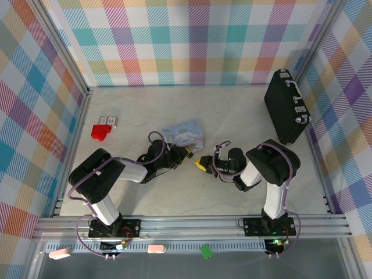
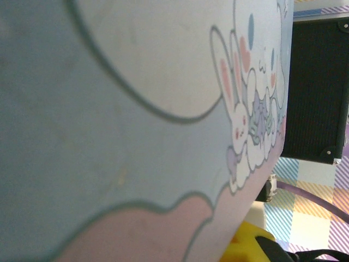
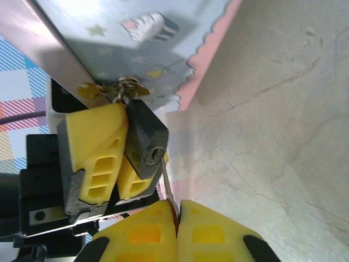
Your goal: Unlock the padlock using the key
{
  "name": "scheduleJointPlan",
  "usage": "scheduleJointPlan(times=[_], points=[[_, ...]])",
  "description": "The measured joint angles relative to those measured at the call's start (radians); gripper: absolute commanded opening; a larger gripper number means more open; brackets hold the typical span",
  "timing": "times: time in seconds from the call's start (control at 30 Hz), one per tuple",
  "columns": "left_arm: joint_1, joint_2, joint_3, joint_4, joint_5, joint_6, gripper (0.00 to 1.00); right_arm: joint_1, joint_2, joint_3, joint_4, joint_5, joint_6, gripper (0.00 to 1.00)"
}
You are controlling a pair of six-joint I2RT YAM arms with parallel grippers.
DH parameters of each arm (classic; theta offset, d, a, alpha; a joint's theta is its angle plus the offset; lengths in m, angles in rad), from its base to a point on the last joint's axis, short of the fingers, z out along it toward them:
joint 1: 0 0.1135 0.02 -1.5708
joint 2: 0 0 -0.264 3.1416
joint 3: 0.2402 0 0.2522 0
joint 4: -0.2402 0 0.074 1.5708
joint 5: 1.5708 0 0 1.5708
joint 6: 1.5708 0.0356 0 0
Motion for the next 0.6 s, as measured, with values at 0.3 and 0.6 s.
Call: scheduleJointPlan(times=[0.3, 0.6], points=[[0.000, 0.000, 0.000, 0.002, 0.000, -0.003, 0.00, -0.024, -0.023, 0.000, 0.000, -0.018, -0.013, 0.00], [0.000, 0.000, 0.000, 0.002, 0.000, -0.005, 0.00, -0.024, -0.023, 0.000, 0.000, -0.035, -0.014, 0.00]])
